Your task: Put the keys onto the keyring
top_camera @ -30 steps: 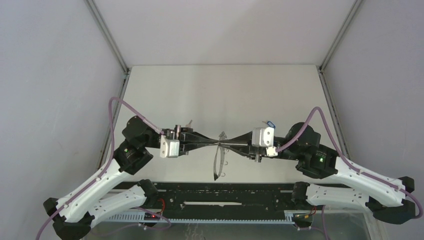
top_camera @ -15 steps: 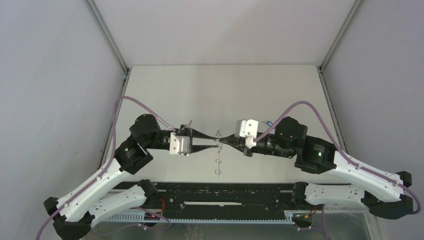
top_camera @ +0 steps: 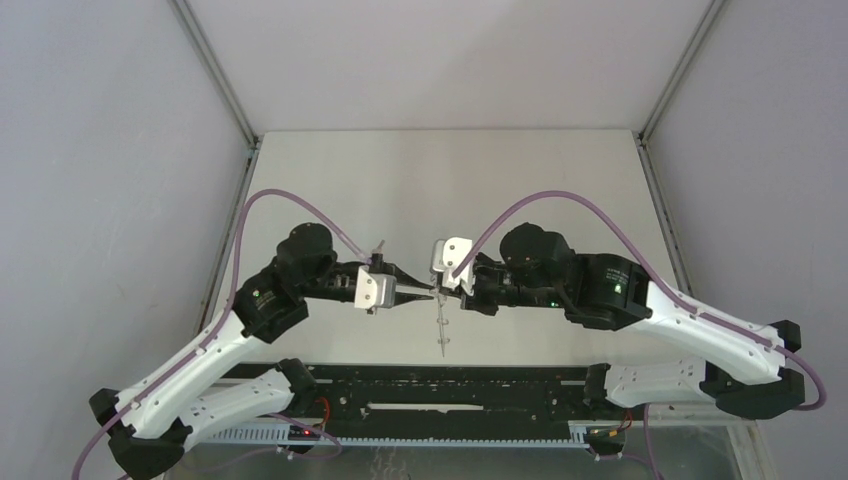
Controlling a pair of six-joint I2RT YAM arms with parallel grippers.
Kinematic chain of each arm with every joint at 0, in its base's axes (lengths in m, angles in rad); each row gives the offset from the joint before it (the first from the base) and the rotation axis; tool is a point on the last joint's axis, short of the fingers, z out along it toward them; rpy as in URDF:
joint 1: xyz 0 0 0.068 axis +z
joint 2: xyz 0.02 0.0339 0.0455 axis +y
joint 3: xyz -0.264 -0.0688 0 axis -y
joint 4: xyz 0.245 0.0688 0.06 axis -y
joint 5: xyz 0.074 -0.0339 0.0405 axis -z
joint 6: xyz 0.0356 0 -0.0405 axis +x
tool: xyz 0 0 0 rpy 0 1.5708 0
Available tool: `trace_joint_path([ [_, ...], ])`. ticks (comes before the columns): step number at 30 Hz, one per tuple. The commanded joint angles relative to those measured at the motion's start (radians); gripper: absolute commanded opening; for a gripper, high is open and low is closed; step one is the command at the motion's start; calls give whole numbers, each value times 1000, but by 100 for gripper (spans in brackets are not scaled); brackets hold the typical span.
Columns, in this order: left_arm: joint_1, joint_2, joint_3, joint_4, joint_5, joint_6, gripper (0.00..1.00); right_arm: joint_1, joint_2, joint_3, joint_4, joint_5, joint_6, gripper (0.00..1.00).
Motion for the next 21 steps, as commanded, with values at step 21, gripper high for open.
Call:
trace_joint_path([
  [21, -5, 32, 67, -79, 24, 108, 0, 81, 102, 186, -95, 19, -8, 3],
])
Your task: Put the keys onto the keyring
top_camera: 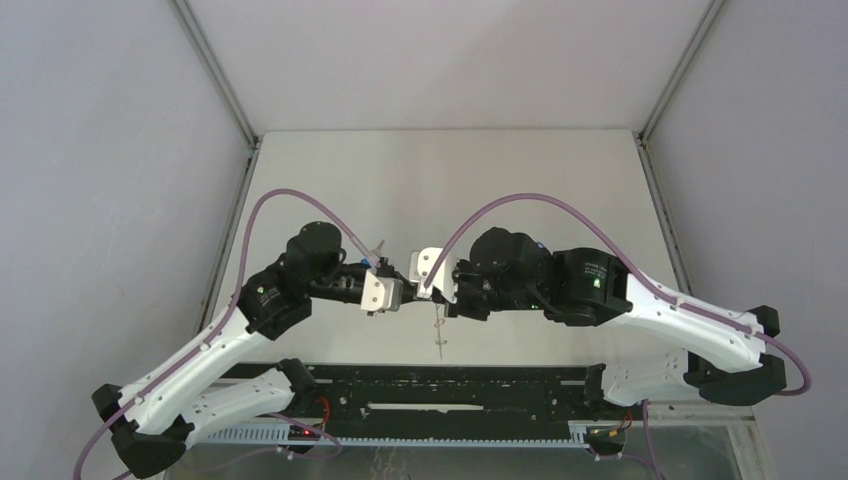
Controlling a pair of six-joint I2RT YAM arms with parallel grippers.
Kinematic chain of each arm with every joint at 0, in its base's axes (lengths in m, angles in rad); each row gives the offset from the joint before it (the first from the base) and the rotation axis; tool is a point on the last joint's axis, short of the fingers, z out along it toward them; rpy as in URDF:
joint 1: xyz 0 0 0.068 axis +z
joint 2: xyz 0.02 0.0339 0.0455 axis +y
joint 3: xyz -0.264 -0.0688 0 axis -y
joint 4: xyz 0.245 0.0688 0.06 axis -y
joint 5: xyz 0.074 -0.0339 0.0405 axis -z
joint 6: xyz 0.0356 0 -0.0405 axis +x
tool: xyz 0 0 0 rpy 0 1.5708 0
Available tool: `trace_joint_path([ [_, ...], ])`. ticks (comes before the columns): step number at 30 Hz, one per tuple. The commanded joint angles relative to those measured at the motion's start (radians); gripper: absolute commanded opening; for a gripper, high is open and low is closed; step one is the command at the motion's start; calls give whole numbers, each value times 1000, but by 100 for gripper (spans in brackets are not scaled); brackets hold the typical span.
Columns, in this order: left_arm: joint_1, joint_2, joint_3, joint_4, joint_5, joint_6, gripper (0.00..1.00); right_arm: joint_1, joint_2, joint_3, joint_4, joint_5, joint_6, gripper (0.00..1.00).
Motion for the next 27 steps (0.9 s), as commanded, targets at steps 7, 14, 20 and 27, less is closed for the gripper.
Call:
trace_joint_path([
  [7, 9, -72, -28, 307, 104, -127, 0, -46, -412, -294, 464, -175, -32, 49],
  [14, -17, -98, -52, 335, 137, 30, 0, -162, -533, -421, 571, -316, 8, 50],
  [20, -30, -94, -40, 330, 143, 110, 0, -183, -516, -422, 575, -401, 2, 43],
  [27, -46, -86, -30, 410, 164, 4, 0, -209, -515, -444, 618, -516, 37, 39],
])
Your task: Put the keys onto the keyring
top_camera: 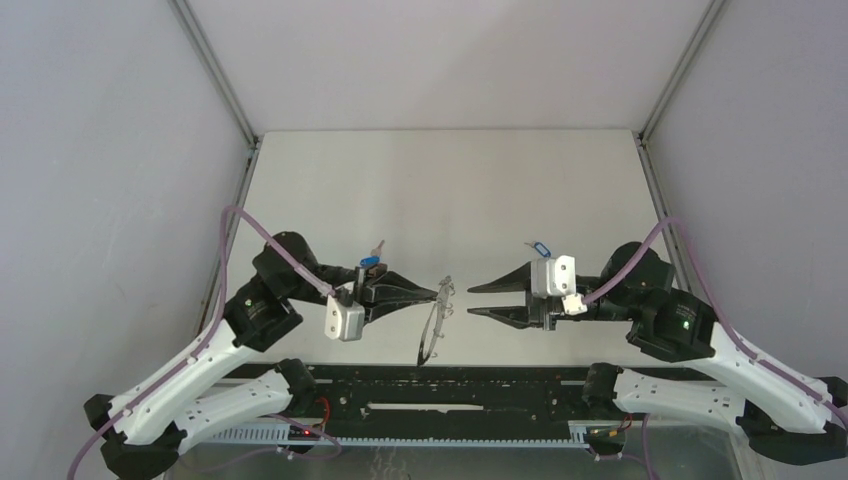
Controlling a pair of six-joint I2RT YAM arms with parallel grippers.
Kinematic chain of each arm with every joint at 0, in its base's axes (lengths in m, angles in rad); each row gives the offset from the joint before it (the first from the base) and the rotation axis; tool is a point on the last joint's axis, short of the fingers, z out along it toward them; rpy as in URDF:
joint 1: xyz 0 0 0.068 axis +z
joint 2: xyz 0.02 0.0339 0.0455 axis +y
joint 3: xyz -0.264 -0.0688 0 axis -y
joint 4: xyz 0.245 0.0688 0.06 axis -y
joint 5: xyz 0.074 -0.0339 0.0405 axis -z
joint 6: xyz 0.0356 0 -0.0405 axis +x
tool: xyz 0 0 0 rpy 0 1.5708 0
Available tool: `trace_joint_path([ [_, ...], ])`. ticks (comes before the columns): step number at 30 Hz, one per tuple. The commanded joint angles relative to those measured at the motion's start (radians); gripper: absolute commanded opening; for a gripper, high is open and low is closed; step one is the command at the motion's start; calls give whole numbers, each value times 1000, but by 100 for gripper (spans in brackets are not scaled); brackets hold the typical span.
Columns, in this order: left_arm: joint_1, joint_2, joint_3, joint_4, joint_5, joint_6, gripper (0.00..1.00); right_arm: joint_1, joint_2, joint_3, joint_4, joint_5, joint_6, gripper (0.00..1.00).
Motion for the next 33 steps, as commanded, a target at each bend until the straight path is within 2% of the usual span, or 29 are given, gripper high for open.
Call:
trace_joint_path([
  [1, -15, 4, 3, 120, 30, -80, 0, -14, -11, -8, 85, -100, 40, 39],
  [6, -16, 25, 4, 282, 29, -276, 0, -14, -13, -40, 156, -105, 70, 39],
  [9, -15, 33, 5, 329, 27, -337, 0, -11, -15, -67, 218, -94, 91, 39],
  [20, -23, 52, 4, 374, 35, -387, 0, 22, -9, -115, 387, -18, 102, 38],
  [33, -24, 50, 1, 384, 18, -398, 0, 60, 30, -115, 423, -1, 85, 31],
])
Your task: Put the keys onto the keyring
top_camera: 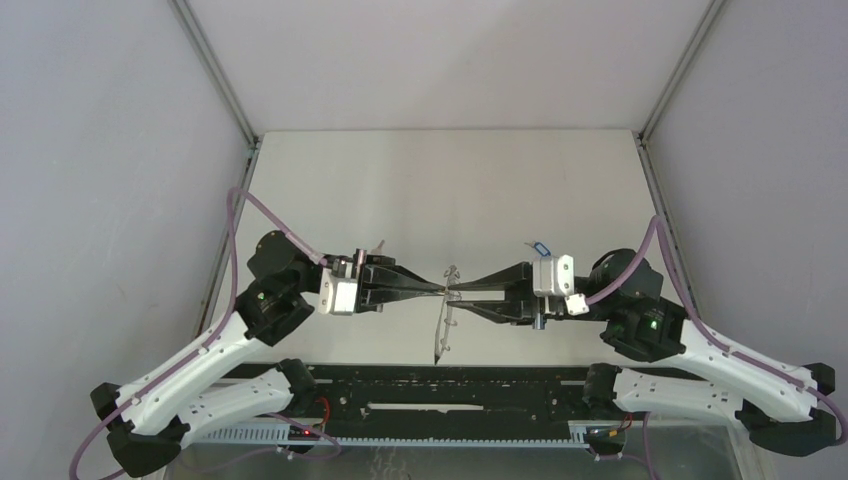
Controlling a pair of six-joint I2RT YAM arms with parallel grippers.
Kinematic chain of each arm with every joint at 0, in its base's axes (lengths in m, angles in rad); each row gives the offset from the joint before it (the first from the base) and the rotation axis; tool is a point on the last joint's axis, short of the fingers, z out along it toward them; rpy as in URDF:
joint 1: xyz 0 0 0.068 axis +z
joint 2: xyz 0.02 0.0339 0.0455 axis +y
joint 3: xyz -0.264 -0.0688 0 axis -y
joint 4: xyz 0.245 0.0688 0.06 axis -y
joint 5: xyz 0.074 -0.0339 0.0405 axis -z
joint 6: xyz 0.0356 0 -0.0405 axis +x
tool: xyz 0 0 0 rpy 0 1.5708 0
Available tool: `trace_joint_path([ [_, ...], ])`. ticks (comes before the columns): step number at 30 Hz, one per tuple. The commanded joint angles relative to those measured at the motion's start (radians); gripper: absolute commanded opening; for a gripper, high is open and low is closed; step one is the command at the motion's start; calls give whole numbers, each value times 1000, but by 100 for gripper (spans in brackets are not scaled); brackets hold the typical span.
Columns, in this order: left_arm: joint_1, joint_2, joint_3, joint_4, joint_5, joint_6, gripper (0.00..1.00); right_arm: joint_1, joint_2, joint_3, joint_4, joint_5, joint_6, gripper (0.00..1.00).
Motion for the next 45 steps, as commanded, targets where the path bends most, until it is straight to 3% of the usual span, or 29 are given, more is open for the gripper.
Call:
trace_joint_path([
  [1, -8, -10, 0, 57, -5, -23, 0, 14, 9, 3, 47, 25, 1, 30],
  [5, -8, -18, -6, 54, -2, -24, 0, 18, 14, 3, 62, 44, 1, 26],
  [10, -8, -22, -6, 15, 3, 6, 0, 28, 22, 5, 70, 80, 0, 1],
  [12, -8, -26, -5, -37, -5, 45, 0, 30, 23, 17, 39, 100, 1, 0],
  [15, -8, -31, -9, -99, -64, 88, 4, 31, 40, 70, -100, 143, 1, 0],
  [20, -8, -50, -10, -222, -108, 177, 26, 31, 88, 184, -355, 232, 5, 0],
  [25, -6, -67, 2, -357, -129, 255, 32, 30, 189, 346, -625, 288, 11, 0],
  [29, -6, -67, 5, -402, -140, 280, 30, 31, 250, 420, -736, 291, 19, 0],
  [40, -7, -33, 19, -467, -131, 309, 13, 79, 363, 565, -875, 340, -11, 0],
  [45, -7, -23, 21, -492, -118, 310, 16, 103, 404, 602, -901, 358, -24, 0],
])
